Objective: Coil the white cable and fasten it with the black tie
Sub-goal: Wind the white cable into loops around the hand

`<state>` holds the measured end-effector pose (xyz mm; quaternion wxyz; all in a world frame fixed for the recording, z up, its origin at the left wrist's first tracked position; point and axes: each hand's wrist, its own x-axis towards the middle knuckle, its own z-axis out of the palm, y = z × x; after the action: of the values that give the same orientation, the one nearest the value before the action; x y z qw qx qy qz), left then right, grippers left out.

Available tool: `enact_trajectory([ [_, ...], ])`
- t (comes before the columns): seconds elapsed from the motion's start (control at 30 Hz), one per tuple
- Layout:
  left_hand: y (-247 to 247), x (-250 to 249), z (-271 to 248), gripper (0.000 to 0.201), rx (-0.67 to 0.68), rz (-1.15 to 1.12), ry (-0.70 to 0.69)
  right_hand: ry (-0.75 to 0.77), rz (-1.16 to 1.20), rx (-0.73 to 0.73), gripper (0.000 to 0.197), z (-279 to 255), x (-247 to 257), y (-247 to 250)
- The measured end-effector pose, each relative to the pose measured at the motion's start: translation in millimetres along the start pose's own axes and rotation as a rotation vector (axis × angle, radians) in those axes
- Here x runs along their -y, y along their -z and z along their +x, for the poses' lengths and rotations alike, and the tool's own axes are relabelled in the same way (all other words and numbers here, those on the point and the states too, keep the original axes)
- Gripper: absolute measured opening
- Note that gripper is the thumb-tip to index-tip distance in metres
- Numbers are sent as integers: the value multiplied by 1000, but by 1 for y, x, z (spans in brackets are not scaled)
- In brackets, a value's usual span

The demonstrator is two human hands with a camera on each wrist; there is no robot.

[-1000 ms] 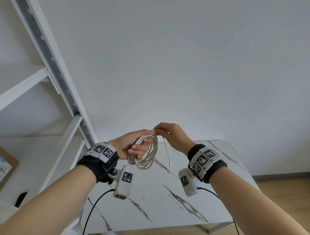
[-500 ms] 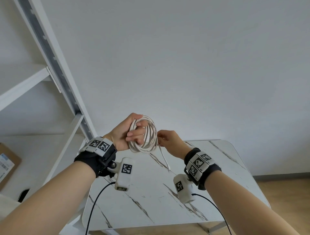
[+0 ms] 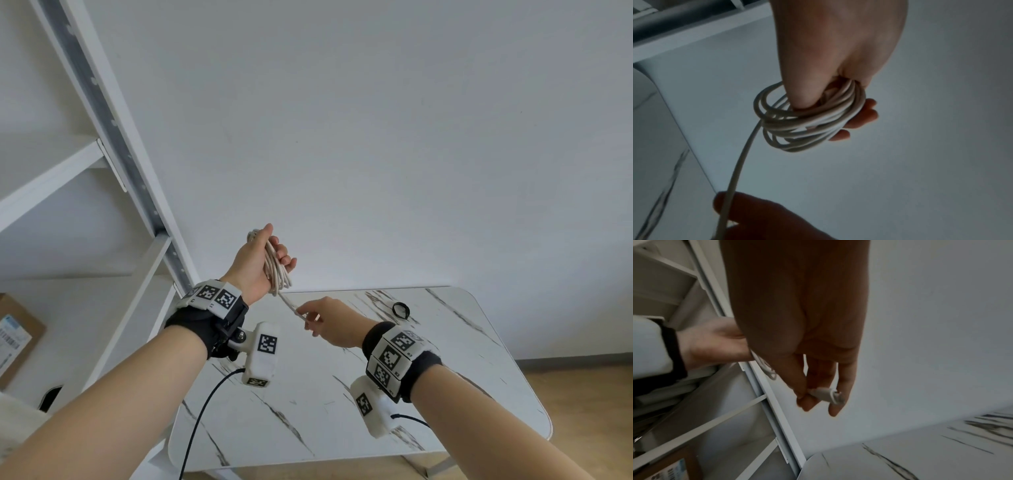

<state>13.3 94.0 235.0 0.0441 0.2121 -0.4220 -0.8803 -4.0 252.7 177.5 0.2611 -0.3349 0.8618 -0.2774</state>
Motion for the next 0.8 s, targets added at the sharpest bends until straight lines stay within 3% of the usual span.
enact_trajectory([
  [0.27,11,10,6,34,-79,95,-69,94,-205,-39,34,-7,16,13],
  [0.6,13,21,1,33,-85,393,-71,246,20,-269,10,-13,38,22],
  [0.8,14,24,-4,38,24,522,19,252,159,-303,8,-14,42,28],
])
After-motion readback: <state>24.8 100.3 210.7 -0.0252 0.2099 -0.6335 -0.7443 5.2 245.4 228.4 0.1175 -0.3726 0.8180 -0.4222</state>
